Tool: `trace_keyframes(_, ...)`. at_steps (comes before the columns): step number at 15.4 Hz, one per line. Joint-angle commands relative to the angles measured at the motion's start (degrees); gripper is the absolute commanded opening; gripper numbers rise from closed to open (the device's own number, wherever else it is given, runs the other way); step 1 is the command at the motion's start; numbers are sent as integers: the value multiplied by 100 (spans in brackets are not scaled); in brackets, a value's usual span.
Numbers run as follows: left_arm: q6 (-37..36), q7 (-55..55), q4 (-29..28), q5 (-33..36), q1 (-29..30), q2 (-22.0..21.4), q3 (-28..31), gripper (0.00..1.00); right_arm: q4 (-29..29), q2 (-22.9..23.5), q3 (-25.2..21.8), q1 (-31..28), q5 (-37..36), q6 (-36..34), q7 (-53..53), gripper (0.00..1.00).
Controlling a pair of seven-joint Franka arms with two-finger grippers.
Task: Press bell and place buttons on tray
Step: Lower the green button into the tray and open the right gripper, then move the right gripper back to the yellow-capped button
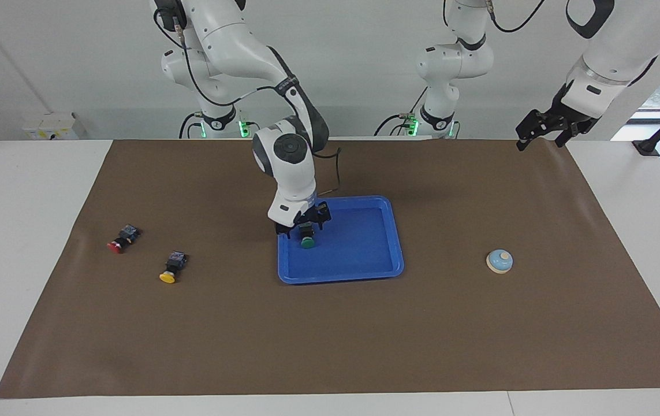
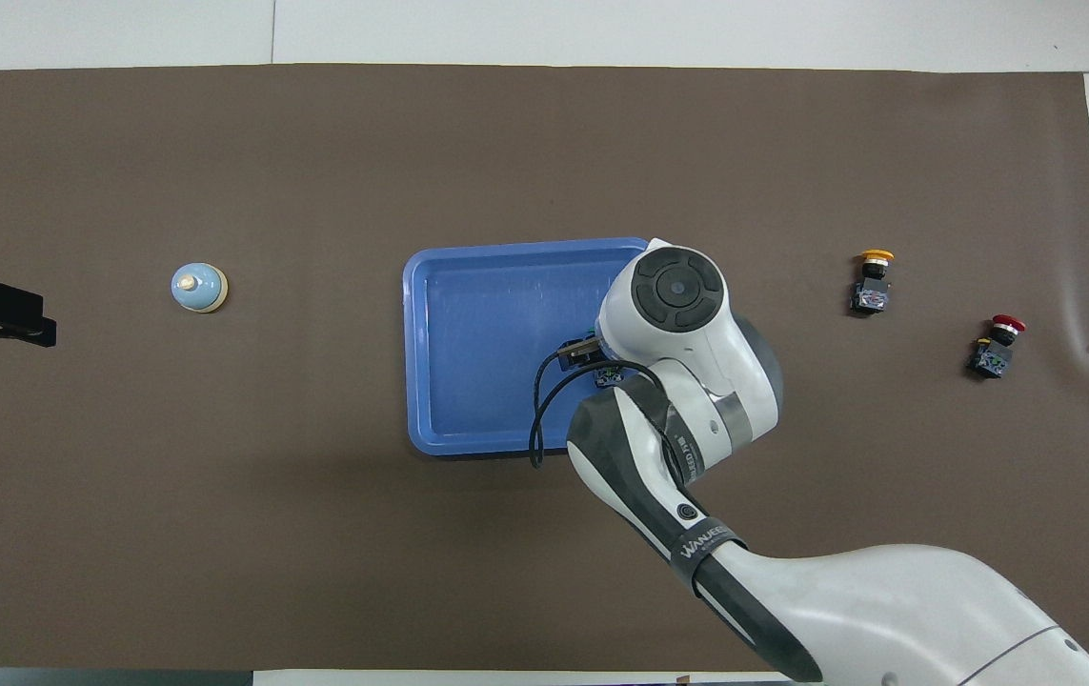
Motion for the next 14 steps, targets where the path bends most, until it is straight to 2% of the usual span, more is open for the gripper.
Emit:
trace_keyframes(1,-138,-46,91,-14,-6,14,24,100,296,-369,40,-485,91,-578,4,100)
trace_keyframes(4,-138,-46,91,-14,-6,14,16,100,296,-651,31,-1179,82,-702,-40,100)
trace_keyframes(9,-138,-46,91,-14,-6,14,16,100,217,-695,5,-2006,-40,-693,-49,100)
trace_keyframes(14,-138,-46,91,-14,-6,14,16,100,-292,-748,-4,-2657,-278,-247,-365,96)
